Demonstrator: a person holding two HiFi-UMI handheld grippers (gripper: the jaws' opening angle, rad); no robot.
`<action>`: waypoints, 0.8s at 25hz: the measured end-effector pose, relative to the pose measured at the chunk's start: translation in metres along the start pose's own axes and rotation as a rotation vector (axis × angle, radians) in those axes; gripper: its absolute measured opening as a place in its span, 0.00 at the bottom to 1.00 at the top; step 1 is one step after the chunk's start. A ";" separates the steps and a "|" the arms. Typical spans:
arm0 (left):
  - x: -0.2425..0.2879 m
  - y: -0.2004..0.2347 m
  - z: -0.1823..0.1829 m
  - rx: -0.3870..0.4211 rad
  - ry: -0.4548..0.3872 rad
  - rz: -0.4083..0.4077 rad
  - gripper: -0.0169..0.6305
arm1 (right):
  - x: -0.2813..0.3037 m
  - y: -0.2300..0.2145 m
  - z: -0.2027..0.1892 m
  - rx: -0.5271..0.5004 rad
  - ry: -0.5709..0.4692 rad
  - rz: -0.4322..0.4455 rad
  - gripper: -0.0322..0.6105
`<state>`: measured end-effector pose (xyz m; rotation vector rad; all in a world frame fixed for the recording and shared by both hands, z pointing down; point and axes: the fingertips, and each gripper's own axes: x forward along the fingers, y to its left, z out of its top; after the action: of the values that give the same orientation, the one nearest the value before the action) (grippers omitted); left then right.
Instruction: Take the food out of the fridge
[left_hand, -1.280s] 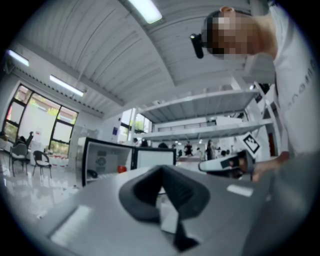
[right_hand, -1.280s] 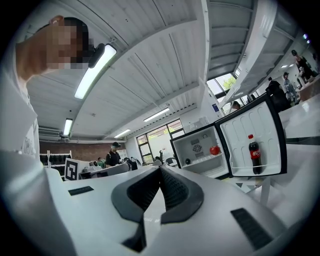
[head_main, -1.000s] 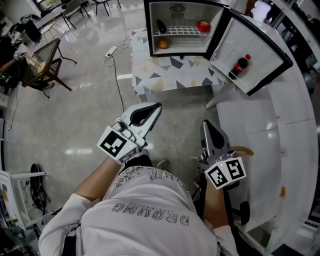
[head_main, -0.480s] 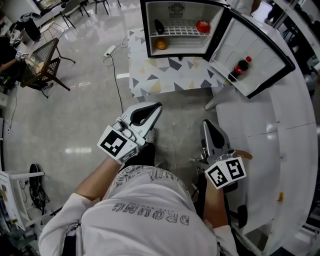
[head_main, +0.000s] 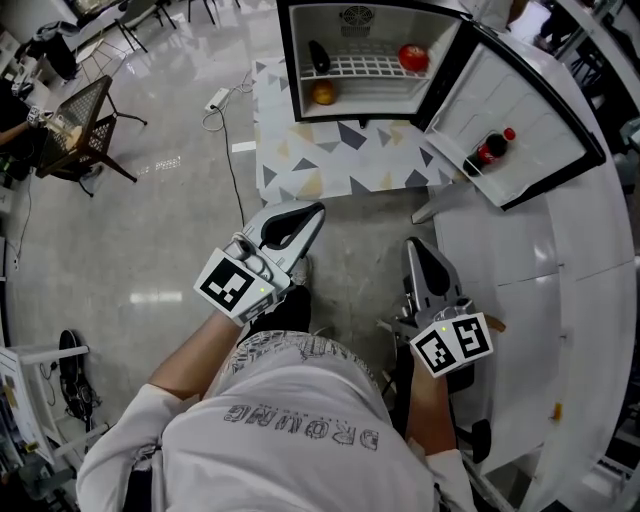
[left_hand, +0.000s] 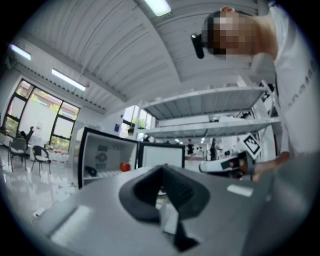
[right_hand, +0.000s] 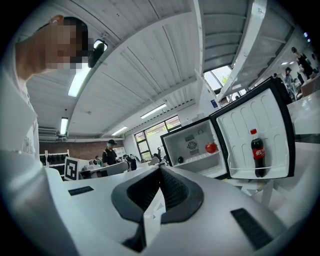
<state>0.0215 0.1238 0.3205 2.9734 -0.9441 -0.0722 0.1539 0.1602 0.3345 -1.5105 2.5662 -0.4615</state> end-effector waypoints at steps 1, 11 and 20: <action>0.003 0.006 -0.002 -0.002 0.004 0.001 0.04 | 0.006 -0.003 0.000 0.002 0.002 0.000 0.05; 0.035 0.073 -0.014 -0.027 0.021 -0.005 0.04 | 0.076 -0.031 0.004 -0.009 0.022 -0.021 0.05; 0.062 0.141 -0.016 -0.054 0.020 -0.007 0.04 | 0.146 -0.047 0.009 -0.002 0.045 -0.026 0.05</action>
<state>-0.0086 -0.0270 0.3385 2.9226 -0.9149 -0.0660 0.1231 0.0101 0.3474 -1.5541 2.5842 -0.5020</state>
